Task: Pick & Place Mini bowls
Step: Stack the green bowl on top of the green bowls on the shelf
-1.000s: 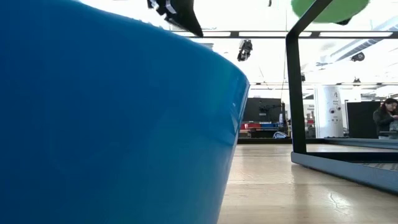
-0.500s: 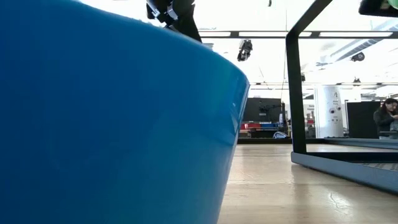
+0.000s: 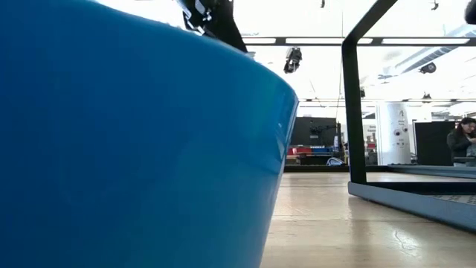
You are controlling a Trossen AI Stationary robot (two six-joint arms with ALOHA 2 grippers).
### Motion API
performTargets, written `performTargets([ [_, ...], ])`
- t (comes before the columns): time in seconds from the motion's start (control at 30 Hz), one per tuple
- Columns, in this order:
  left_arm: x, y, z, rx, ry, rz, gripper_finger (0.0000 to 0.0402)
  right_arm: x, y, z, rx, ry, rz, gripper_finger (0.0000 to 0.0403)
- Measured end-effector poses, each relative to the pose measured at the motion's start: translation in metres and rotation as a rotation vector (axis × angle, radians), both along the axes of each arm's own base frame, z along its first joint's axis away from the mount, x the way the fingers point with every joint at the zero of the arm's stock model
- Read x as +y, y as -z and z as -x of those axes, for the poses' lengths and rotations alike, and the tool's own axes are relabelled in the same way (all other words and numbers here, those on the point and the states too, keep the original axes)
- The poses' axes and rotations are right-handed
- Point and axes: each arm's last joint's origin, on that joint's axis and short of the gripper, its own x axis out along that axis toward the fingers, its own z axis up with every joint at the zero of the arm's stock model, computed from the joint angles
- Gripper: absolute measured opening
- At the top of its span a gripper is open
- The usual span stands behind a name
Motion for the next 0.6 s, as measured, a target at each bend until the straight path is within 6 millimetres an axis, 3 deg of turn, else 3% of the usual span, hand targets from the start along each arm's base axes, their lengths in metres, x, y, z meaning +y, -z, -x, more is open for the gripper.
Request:
performTargets([
  [0.33,-0.006,0.0,-0.002,0.023,0.275,0.145,0.0097,0.017,0.033,-0.007,0.038,0.045,0.088,0.0008],
  [0.6,-0.009,0.001,-0.002,0.029,0.371,0.216,0.0097,0.019,0.039,-0.011,-0.011,0.071,0.136,0.0008],
])
